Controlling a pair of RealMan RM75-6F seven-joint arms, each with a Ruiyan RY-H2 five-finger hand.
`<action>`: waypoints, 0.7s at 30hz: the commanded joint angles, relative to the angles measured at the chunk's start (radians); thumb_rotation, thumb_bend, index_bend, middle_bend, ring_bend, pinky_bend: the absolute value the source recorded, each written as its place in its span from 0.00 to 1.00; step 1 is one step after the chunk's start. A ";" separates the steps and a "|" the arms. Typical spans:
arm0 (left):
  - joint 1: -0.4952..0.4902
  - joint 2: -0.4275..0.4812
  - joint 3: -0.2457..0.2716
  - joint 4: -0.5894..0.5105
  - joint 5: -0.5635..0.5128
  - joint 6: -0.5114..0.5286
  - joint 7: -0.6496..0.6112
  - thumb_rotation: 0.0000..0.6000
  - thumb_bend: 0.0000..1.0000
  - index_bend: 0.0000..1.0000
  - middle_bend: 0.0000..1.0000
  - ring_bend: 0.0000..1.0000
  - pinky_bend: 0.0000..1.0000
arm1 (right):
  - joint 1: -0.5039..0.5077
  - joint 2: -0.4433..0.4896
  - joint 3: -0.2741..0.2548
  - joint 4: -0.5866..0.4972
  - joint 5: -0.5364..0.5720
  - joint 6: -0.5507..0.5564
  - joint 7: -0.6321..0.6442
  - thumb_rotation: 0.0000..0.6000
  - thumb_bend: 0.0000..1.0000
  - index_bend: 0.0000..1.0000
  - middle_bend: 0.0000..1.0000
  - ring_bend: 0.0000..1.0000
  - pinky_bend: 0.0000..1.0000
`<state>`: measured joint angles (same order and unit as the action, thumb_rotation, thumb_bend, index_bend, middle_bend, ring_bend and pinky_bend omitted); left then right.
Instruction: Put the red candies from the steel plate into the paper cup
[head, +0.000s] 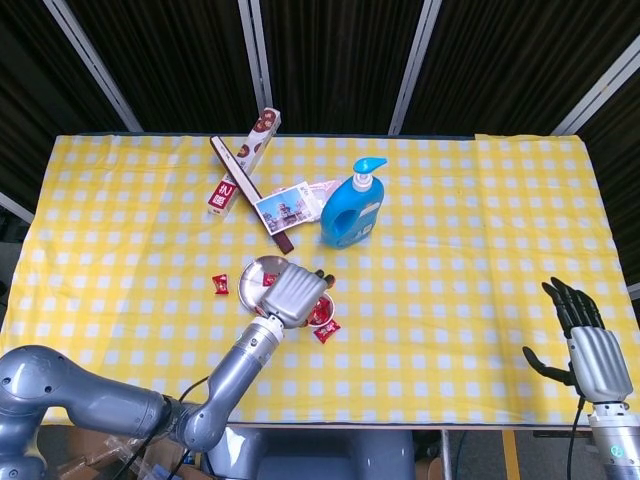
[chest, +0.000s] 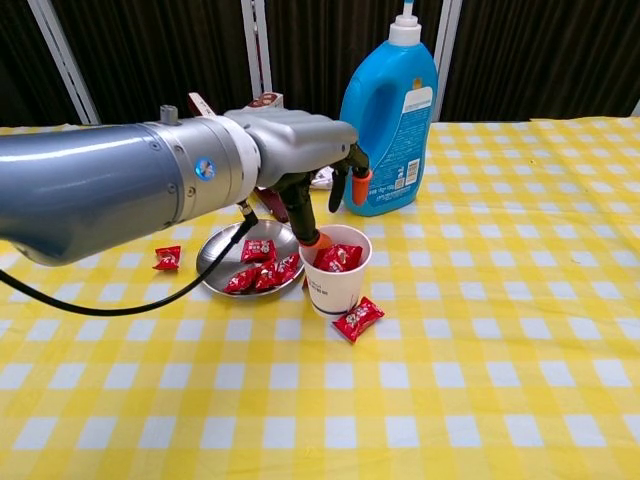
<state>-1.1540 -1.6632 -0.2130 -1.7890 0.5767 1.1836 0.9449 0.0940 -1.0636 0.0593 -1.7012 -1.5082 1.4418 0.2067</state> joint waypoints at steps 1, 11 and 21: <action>0.014 0.017 0.005 -0.009 0.017 0.009 -0.018 1.00 0.31 0.31 0.60 0.87 0.92 | 0.000 0.000 0.000 -0.001 0.000 0.001 -0.001 1.00 0.34 0.00 0.00 0.00 0.00; 0.006 0.126 0.109 -0.028 0.250 -0.176 -0.076 1.00 0.22 0.30 0.74 0.88 0.92 | 0.000 -0.001 0.000 0.000 0.001 -0.002 -0.007 1.00 0.34 0.00 0.00 0.00 0.00; -0.014 0.153 0.181 0.036 0.488 -0.258 -0.079 1.00 0.17 0.27 0.82 0.90 0.92 | 0.001 -0.001 0.001 -0.001 0.005 -0.004 -0.009 1.00 0.34 0.00 0.00 0.00 0.00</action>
<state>-1.1591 -1.5164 -0.0506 -1.7746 1.0366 0.9425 0.8545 0.0948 -1.0648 0.0599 -1.7025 -1.5030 1.4382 0.1975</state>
